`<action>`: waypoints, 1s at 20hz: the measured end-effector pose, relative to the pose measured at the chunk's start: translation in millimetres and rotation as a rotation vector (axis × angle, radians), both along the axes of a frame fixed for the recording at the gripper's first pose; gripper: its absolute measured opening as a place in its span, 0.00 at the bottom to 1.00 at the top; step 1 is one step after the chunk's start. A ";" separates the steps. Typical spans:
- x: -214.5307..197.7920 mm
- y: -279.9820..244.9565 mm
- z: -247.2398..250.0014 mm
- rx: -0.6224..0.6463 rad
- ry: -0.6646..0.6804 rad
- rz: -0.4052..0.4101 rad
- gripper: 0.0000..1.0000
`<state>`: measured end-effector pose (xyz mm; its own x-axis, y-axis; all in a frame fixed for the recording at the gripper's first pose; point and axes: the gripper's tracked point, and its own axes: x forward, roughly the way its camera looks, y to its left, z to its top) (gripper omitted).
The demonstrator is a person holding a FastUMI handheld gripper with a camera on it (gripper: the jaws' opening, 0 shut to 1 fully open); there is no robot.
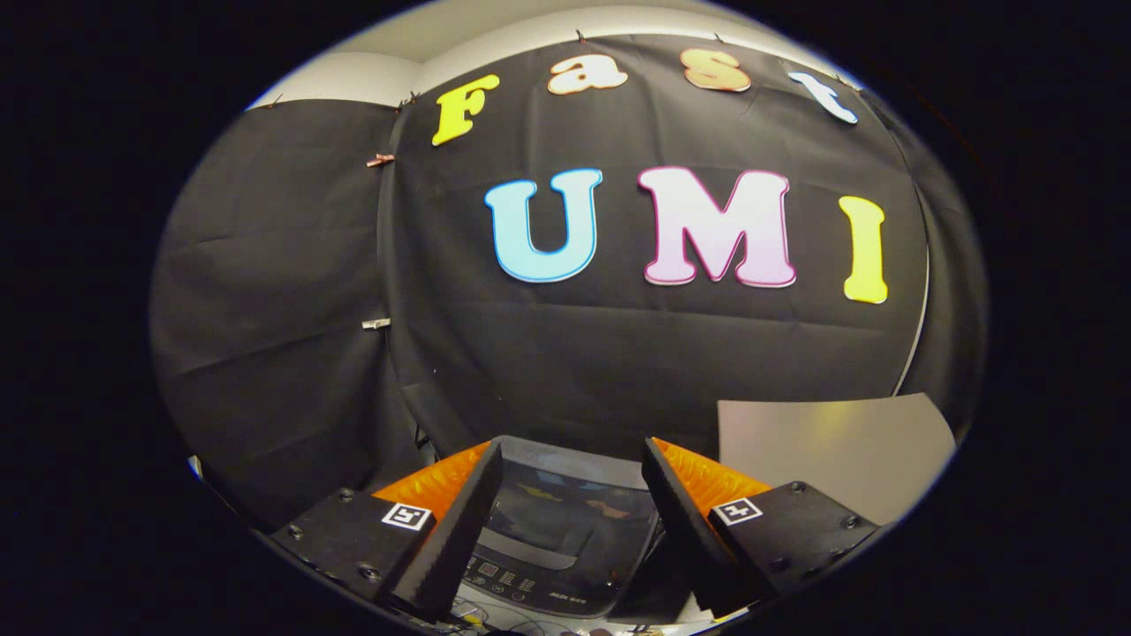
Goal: Put the clothes into the washing machine and then close the washing machine lid.
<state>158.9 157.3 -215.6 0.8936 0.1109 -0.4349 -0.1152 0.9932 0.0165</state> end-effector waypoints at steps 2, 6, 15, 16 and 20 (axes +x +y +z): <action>-18.5 -16.4 14.3 0.000 -0.044 -0.010 0.99; -65.6 -46.6 49.9 -0.010 -0.129 -0.040 0.99; -169.8 -96.6 123.5 -0.084 -0.290 -0.082 0.99; -180.7 -102.4 132.6 -0.082 -0.310 -0.094 0.99; -213.8 -127.7 170.7 -0.061 -0.405 -0.148 0.99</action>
<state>-54.9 29.6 -44.9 0.9978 -0.0462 -0.0473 0.0433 0.9973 -0.0596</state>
